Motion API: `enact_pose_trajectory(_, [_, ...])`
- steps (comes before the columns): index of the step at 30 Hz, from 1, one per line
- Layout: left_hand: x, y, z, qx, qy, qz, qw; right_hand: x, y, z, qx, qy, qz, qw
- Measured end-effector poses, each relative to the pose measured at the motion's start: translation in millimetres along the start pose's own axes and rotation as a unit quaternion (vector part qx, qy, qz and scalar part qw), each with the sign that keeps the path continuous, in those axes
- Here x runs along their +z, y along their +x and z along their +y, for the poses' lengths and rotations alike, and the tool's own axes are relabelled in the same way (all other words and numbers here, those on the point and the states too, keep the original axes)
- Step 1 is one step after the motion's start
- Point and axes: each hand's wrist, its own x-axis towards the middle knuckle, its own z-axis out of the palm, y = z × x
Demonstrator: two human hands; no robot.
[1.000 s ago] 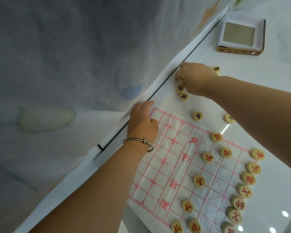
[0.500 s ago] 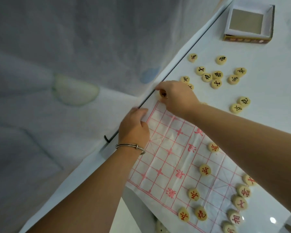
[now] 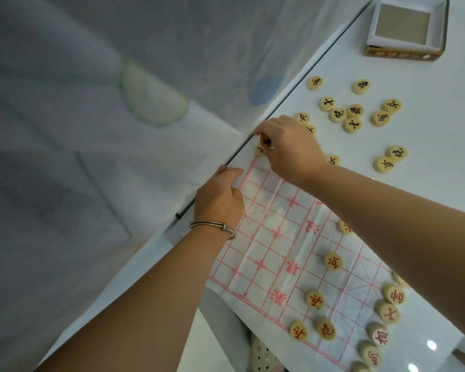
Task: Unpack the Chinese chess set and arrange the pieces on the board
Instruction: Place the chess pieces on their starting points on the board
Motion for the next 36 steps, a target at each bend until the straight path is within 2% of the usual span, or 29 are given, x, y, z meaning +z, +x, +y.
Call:
enact_pose_trajectory(8, [-9.0, -29.1, -15.6, -0.01, -0.018, 0.059, 0.998, 1.1, -56.3, -21.7, 0.105, 0.111, -0.013, 0.988])
enact_pose_trajectory(13, [-13.4, -65.6, -39.6, -0.079, -0.051, 0.127, 0.987, 14.1, -75.9, -59.0, 0.159, 0.203, -0.047, 0.965])
enact_pose_trajectory(17, [-14.4, -91.9, -68.3, -0.111, -0.053, 0.153, 0.981, 28.0, -85.2, -88.3, 0.065, 0.166, -0.101, 0.979])
enact_pose_trajectory(25, [-21.9, -119.7, -89.0, -0.157, -0.031, 0.113, 0.981, 47.8, -99.6, -118.0, -0.05, 0.021, -0.226, 0.973])
enact_pose_trajectory(36, [-23.0, -113.2, -94.3, -0.167, -0.048, 0.089, 0.981, 69.3, -96.5, -127.5, -0.126, -0.052, -0.233, 0.963])
